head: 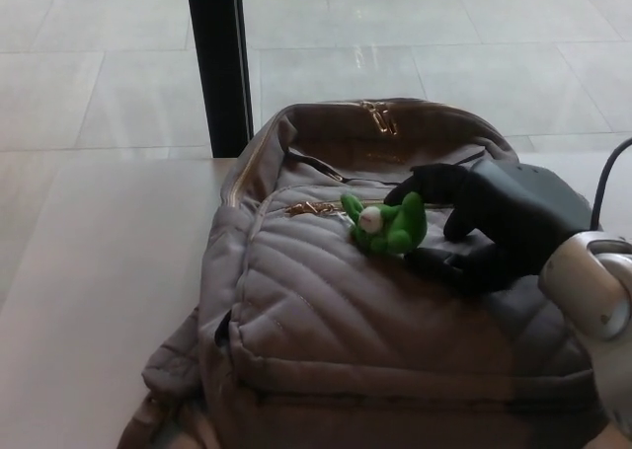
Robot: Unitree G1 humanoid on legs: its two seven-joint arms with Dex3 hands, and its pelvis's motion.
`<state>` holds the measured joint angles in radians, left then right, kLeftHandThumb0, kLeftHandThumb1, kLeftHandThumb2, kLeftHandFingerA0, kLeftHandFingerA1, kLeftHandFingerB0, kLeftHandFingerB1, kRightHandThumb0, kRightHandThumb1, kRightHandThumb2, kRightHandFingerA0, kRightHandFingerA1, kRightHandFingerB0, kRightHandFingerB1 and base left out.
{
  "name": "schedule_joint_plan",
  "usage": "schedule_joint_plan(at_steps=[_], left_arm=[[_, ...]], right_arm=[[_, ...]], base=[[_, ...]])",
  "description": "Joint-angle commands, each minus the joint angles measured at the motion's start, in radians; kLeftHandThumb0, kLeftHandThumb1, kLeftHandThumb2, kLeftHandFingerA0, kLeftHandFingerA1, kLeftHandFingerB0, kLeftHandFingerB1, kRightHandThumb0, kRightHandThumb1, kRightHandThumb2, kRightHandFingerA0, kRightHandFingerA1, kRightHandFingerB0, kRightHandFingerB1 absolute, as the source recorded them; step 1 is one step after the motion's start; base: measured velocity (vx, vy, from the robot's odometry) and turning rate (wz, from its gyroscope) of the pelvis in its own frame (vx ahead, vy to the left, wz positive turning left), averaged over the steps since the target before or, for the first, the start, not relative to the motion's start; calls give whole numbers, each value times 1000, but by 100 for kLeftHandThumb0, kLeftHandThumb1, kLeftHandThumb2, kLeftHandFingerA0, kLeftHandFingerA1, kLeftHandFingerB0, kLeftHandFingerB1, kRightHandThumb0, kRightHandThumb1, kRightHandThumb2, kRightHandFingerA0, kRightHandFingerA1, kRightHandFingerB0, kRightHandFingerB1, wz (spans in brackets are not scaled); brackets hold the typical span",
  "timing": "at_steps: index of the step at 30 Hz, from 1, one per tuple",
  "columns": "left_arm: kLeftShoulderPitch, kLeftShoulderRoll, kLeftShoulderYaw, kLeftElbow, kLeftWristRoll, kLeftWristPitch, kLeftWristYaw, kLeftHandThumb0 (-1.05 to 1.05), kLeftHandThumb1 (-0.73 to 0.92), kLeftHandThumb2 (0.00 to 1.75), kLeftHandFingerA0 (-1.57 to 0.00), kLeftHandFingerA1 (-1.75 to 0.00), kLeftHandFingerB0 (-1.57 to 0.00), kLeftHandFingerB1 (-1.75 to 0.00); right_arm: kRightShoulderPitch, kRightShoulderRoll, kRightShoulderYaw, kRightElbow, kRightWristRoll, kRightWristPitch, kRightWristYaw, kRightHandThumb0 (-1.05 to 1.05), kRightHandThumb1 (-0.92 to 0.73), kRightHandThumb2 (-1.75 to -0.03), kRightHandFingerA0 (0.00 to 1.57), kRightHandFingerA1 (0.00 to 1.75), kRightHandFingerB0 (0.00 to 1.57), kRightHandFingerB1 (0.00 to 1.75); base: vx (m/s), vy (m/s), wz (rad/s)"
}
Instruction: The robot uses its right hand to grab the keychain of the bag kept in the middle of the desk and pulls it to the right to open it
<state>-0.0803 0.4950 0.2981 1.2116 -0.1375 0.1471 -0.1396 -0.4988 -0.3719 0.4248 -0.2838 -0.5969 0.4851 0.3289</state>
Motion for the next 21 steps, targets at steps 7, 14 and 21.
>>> schedule_joint_plan(at_steps=[7,14,21], left_arm=[[14,-8,-15,-8,16,-65,9,-55,54,137,-126,-134,-81,-105],[17,-10,0,-19,4,-65,7,-90,53,144,-85,-122,-71,-108],[10,-13,2,-2,6,-69,18,-103,62,148,-97,-127,-82,-112]], right_arm=[[46,67,19,-20,5,-119,-35,-39,-75,-62,109,108,64,46],[45,81,6,-23,9,-147,-32,-40,-71,-62,104,100,56,45],[58,61,-3,-13,4,-190,-26,-29,-64,-75,96,168,79,60]], base=[[0,0,0],[0,0,0],[0,0,0]])
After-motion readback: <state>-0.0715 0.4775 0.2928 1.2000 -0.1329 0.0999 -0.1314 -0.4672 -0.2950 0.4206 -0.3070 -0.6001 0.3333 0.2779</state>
